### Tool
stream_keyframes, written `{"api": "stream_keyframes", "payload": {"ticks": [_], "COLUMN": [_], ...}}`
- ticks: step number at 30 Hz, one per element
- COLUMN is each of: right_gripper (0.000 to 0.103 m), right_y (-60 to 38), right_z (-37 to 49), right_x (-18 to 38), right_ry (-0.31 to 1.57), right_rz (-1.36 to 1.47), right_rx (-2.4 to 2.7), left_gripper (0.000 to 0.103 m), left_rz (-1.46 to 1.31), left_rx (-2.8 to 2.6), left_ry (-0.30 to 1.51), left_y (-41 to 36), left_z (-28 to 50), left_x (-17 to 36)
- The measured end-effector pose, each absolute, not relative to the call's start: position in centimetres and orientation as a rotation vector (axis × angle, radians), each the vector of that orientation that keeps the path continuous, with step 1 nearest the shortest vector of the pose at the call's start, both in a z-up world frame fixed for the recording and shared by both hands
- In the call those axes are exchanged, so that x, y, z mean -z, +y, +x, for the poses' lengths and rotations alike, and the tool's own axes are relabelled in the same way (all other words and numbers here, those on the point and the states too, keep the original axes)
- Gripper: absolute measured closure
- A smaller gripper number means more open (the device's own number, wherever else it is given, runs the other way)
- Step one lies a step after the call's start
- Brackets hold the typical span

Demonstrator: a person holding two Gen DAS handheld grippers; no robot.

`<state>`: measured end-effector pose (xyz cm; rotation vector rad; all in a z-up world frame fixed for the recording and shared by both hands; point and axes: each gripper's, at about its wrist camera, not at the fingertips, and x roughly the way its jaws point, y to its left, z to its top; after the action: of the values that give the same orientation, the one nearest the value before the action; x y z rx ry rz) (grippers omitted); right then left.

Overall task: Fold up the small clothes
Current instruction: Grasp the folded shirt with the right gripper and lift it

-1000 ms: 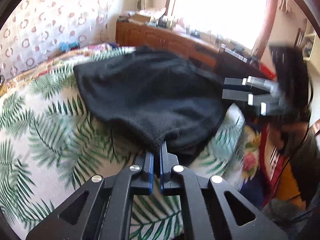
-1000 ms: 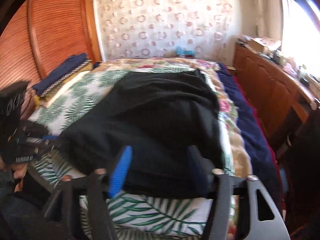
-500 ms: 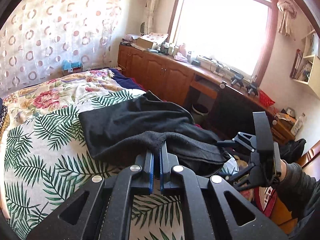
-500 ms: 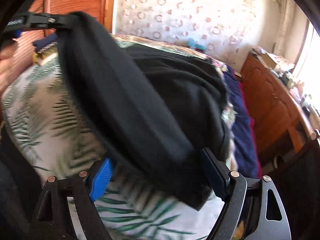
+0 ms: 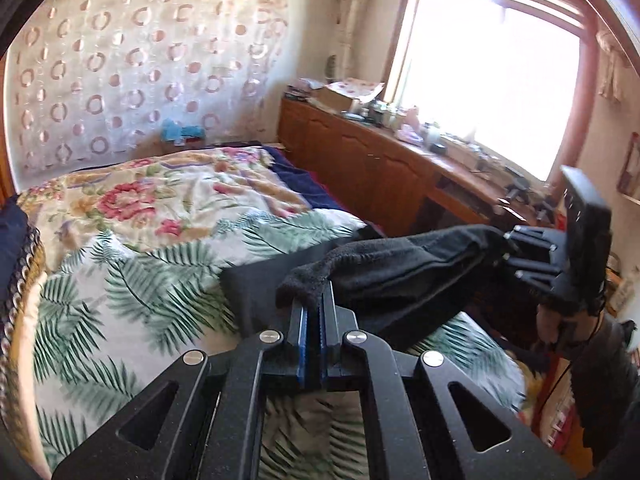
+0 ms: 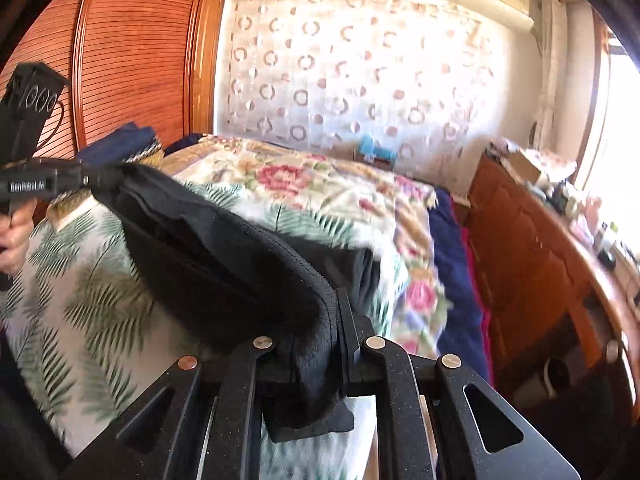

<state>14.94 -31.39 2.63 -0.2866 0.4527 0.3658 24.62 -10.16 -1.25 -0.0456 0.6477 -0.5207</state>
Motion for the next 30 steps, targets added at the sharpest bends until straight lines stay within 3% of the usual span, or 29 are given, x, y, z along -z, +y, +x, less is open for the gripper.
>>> {"api": "stream_keyframes", "payload": {"ticks": [9, 11, 13, 15, 16, 17, 22, 30], "right_gripper": [0.089, 0.089, 0.089, 0.089, 0.086, 0.080, 0.048, 0.044], "right_y": [-29.9, -29.8, -30.5, -30.9, -31.2, -31.3, -32.0, -32.7], "right_z": [24.7, 26.4, 27.1, 27.7, 28.4, 28.8, 30.5, 29.6], "right_x": [-0.8, -0.5, -1.1, -1.7, -2.2, -2.5, -4.1, -7.0], "right_ry": [0.561, 0.578, 0.590, 0.602, 0.610, 0.617, 0.587, 0.546], "right_rz": [-0.208, -0.200, -0.198, -0.185, -0.175, -0.166, -0.082, -0.043], "right_rx": [-0.386, -0.390, -0.389, -0.393, -0.395, -0.393, -0.351, -0.272], "left_gripper": [0.094, 0.082, 0.062, 0.050, 0.040, 0.036, 0.034, 0.034], "left_rz": [-0.060, -0.042, -0.038, -0.040, -0.045, -0.048, -0.023, -0.014], "left_rx": [0.483, 0.481, 0.477, 0.473, 0.476, 0.482, 0.460, 0.457], "left_ry": [0.741, 0.737, 0.717, 0.711, 0.714, 0.717, 0.774, 0.860], "left_y": [-9.6, -9.6, -9.3, -8.9, -8.7, -8.7, -9.2, -9.9], "left_z": [30.9, 31.0, 31.1, 31.2, 31.4, 31.5, 32.3, 33.4], "left_x": [4.1, 4.4, 4.3, 4.2, 4.2, 4.3, 6.1, 8.6]}}
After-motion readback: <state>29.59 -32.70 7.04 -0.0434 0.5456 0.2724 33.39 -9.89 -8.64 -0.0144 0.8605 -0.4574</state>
